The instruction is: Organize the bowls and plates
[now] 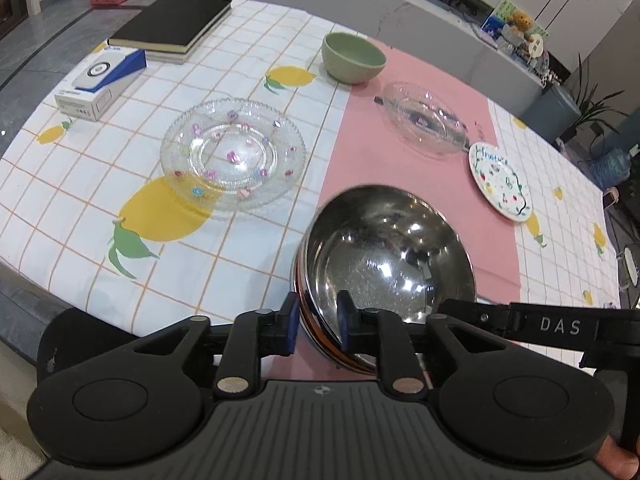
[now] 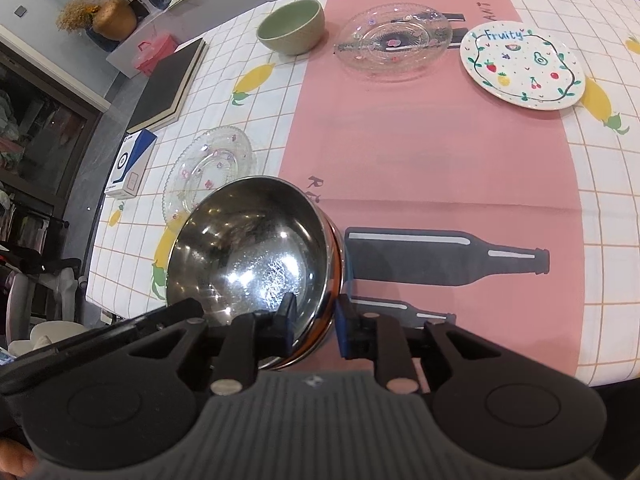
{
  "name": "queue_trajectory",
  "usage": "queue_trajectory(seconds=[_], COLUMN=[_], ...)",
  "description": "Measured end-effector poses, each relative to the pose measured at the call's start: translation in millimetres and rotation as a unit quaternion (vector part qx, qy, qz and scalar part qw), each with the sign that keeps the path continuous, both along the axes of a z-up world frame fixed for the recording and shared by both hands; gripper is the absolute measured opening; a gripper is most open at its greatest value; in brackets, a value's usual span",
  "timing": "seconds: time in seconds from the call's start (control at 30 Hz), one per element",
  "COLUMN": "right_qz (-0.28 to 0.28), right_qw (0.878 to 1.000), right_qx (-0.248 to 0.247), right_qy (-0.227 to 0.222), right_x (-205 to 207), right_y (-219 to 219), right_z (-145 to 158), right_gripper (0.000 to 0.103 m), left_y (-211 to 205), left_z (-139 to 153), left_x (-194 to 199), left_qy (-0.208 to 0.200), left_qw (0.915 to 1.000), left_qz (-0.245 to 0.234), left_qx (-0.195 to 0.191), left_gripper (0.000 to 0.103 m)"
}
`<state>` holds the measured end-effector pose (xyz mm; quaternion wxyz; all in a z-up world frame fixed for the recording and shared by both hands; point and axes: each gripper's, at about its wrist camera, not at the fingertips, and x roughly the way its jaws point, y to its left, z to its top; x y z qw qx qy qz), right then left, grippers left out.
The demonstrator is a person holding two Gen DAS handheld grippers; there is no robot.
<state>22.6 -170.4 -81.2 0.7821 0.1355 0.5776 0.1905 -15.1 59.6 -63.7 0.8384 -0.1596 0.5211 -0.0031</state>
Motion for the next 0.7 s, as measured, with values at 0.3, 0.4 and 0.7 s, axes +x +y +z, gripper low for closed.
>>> queue_trajectory(seconds=[0.3,0.4,0.7], right_qz=[0.004,0.004,0.001], right_qw=[0.999,0.999,0.996], right_qx=[0.003,0.002,-0.012], right_qy=[-0.037,-0.052,-0.084], right_x=[0.7,7.4,40.6], right_y=[-3.5,-4.3,-3.4], right_z=[23.8,33.1,51.9], right_gripper=[0.032,0.033,0.039], left_y=[7.6,7.5,8.3], left_z=[26.1,35.7,57.4], left_x=[6.8,13.9,44.6], left_qy=[-0.036,-0.049,-0.074], left_qw=[0.9992,0.9985,0.9959], left_qz=[-0.013,-0.021,-0.044], left_qx=[0.006,0.012,0.028], left_gripper=[0.028,0.029,0.030])
